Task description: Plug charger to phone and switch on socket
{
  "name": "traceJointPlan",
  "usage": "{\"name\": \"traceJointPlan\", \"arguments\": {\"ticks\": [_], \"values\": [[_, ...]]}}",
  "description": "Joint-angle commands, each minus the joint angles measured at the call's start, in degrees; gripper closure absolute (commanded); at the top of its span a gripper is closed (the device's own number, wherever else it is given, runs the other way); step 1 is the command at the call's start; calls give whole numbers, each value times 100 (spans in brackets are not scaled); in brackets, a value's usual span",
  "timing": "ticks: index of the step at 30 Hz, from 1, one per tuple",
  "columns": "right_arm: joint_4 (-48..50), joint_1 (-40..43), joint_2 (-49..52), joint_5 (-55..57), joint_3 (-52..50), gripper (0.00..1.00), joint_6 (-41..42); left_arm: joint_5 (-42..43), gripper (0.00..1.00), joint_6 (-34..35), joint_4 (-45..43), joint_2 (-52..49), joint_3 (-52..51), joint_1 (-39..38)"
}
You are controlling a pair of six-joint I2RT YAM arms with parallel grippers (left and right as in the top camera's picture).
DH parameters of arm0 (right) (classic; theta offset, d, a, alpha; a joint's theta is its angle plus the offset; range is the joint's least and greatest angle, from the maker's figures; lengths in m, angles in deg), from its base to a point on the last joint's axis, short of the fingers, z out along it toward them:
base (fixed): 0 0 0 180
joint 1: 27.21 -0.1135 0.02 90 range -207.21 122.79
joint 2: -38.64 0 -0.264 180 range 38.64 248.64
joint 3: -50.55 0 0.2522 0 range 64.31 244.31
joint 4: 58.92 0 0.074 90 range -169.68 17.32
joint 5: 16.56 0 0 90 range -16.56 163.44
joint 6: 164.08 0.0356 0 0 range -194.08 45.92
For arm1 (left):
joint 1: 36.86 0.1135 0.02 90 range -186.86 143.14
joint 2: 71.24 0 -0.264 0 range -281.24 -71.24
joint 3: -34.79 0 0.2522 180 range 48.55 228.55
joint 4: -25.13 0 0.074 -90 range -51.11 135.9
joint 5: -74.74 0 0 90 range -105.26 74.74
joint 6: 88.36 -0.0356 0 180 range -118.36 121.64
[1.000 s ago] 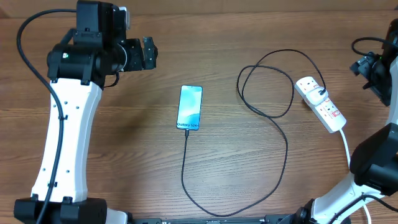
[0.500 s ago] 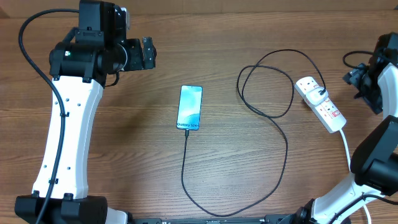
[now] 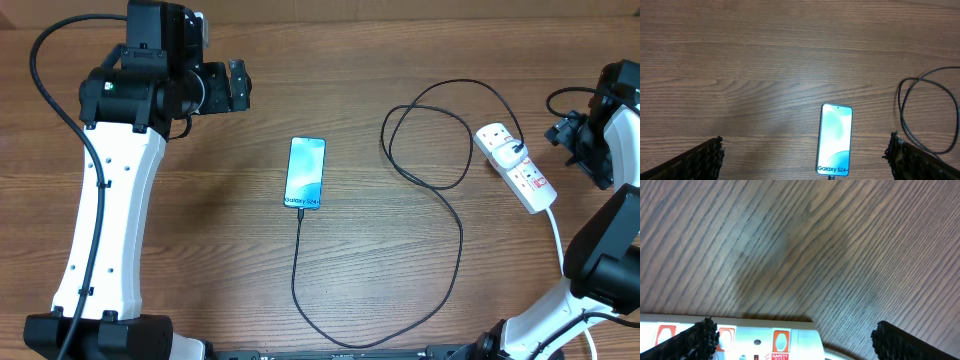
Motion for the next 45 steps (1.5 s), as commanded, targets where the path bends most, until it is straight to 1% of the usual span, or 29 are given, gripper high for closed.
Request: {"name": "traceJointPlan", "arguments": {"ticks": [1, 3, 8, 11, 15, 20, 33, 45], "values": [[15, 17, -15, -109, -37, 0, -562, -59, 0, 116, 13, -39, -20, -33], [9, 17, -15, -201, -70, 0, -811, -59, 0, 118, 13, -39, -20, -33], [168, 17, -13, -264, -350, 0, -876, -59, 0, 118, 13, -39, -20, -33], [365, 17, -11, -339, -638, 0, -1067, -59, 0, 116, 13, -39, -20, -33], [529, 17, -11, -734, -894, 0, -1294, -59, 0, 116, 13, -39, -20, -33], [595, 17, -11, -1043, -898, 0, -1287, -59, 1, 116, 13, -39, -20, -33], [841, 210, 4, -1019, -903, 0, -1241, -59, 1, 116, 13, -39, -20, -33], [887, 232, 413, -1340, -907, 0, -1270, -59, 0, 116, 13, -39, -20, -33]]}}
